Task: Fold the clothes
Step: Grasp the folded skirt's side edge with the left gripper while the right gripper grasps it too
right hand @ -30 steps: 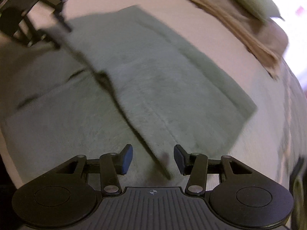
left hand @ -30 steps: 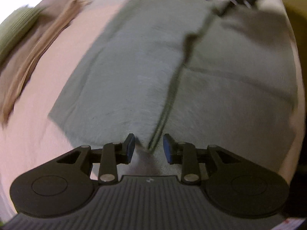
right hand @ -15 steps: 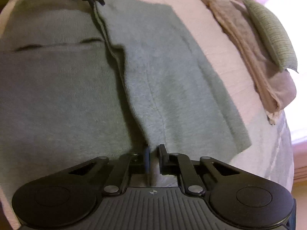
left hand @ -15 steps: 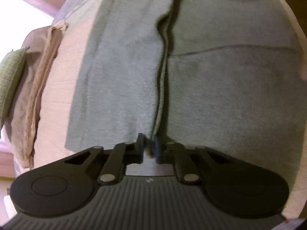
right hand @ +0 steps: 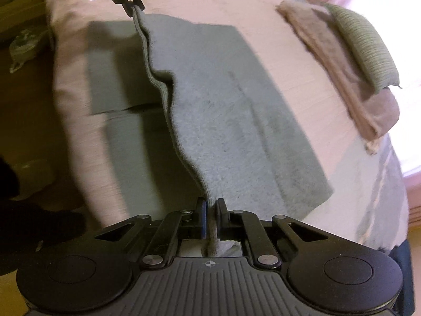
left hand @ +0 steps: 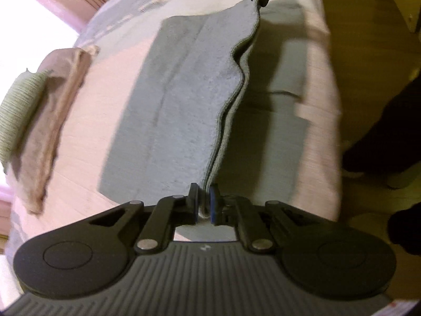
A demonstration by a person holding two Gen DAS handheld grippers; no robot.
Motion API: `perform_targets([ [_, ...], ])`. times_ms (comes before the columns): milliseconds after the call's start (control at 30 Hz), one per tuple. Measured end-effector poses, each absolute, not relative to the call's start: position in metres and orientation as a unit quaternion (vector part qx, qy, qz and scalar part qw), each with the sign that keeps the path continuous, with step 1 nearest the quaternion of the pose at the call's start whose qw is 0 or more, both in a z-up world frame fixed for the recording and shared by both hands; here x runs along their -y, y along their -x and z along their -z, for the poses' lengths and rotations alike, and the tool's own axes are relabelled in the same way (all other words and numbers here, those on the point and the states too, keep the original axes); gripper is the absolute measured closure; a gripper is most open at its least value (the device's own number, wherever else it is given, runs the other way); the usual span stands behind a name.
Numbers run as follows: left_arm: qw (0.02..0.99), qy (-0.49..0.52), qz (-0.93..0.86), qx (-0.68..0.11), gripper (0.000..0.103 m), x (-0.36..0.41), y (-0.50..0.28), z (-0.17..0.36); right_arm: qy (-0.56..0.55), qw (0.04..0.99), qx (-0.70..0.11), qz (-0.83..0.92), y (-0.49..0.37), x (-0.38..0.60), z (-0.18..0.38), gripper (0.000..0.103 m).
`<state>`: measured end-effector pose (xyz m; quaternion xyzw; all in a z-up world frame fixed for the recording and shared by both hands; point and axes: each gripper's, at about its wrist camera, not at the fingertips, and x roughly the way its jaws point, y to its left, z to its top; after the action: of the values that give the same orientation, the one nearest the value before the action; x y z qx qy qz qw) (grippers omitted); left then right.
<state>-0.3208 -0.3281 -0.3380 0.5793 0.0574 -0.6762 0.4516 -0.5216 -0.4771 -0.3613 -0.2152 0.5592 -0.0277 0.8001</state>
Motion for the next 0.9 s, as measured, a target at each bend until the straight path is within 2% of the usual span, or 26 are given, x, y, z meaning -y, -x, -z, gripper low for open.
perform_targets([
  [333, 0.441, -0.579, 0.679, -0.095, 0.097, 0.313, 0.33, 0.387, 0.2, 0.786, -0.583, 0.038, 0.528, 0.459, 0.392, 0.099],
  [433, 0.438, -0.579, 0.677, -0.118, 0.093, 0.313, 0.329, 0.391, 0.191, 0.768, -0.61, 0.037, 0.529, 0.459, 0.399, 0.098],
  [467, 0.44, -0.58, 0.674, -0.129, 0.089, 0.314, 0.328, 0.39, 0.186, 0.769, -0.61, 0.045, 0.53, 0.459, 0.395, 0.093],
  [500, 0.442, -0.58, 0.67, -0.141, 0.089, 0.314, 0.325, 0.388, 0.174, 0.773, -0.608, 0.052, 0.532, 0.459, 0.389, 0.08],
  [533, 0.448, -0.576, 0.665, -0.156, 0.088, 0.314, 0.323, 0.384, 0.155, 0.778, -0.606, 0.061, 0.532, 0.46, 0.382, 0.071],
  [567, 0.457, -0.57, 0.661, -0.173, 0.088, 0.314, 0.32, 0.381, 0.131, 0.782, -0.605, 0.072, 0.531, 0.462, 0.374, 0.053],
  [600, 0.47, -0.557, 0.656, -0.197, 0.088, 0.315, 0.316, 0.375, 0.101, 0.788, -0.601, 0.085, 0.532, 0.463, 0.366, 0.048],
  [800, 0.566, -0.445, 0.612, -0.327, 0.088, 0.321, 0.29, 0.331, -0.107, 0.801, -0.553, 0.202, 0.524, 0.481, 0.316, 0.048],
  [900, 0.594, -0.389, 0.597, -0.373, 0.082, 0.321, 0.28, 0.309, -0.191, 0.799, -0.508, 0.26, 0.526, 0.491, 0.291, 0.047],
])
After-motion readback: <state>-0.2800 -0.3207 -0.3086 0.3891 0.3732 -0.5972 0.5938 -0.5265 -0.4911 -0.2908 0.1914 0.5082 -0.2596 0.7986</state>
